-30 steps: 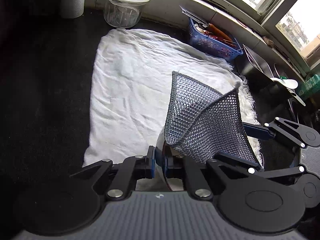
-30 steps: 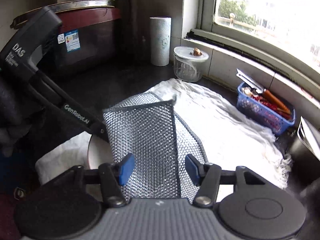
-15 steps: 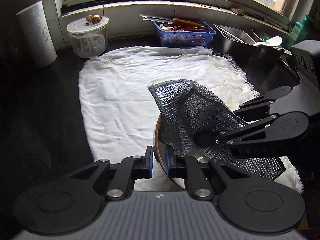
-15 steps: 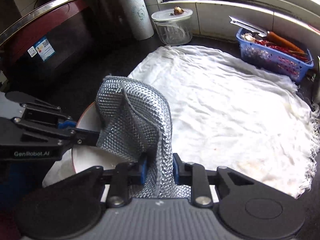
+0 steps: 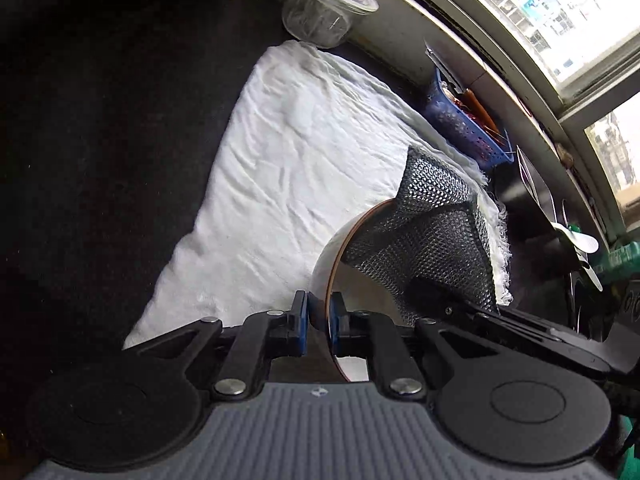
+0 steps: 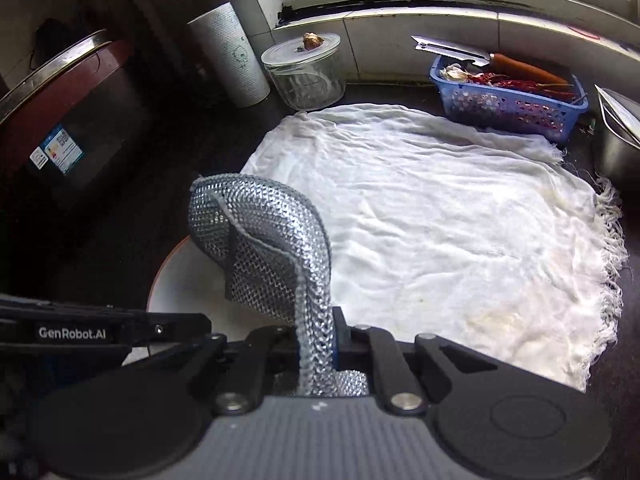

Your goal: Clean bowl

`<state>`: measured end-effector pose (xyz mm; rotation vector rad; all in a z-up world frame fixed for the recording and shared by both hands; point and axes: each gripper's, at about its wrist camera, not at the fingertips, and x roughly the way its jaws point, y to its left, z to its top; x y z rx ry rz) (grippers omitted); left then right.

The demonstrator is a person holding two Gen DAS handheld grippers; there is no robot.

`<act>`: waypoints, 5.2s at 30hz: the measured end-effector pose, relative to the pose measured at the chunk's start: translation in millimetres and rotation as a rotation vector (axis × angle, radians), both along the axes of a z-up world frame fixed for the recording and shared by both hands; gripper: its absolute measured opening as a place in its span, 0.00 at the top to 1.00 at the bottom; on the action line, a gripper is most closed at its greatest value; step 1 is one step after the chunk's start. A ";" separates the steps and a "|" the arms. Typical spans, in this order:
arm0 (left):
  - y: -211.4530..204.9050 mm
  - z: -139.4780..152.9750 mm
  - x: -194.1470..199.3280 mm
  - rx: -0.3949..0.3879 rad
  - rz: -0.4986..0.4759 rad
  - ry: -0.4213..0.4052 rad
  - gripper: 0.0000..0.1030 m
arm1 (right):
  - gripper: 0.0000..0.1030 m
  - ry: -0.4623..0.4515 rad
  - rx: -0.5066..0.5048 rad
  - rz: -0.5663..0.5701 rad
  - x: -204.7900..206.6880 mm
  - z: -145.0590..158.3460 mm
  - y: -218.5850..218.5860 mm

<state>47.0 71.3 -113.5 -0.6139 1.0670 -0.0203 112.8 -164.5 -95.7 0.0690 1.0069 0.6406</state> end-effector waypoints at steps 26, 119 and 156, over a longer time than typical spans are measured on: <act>-74.4 18.5 -20.8 0.702 -0.682 -0.511 0.93 | 0.86 -0.653 -0.477 0.408 -82.2 4.1 35.6; -6.2 -5.8 -15.1 0.195 -0.131 -0.120 0.95 | 0.88 0.045 0.090 -0.139 -27.4 -29.9 2.2; -10.8 -2.5 -10.3 0.247 -0.168 -0.115 0.89 | 0.88 -0.086 -0.028 -0.024 -35.9 -18.5 17.1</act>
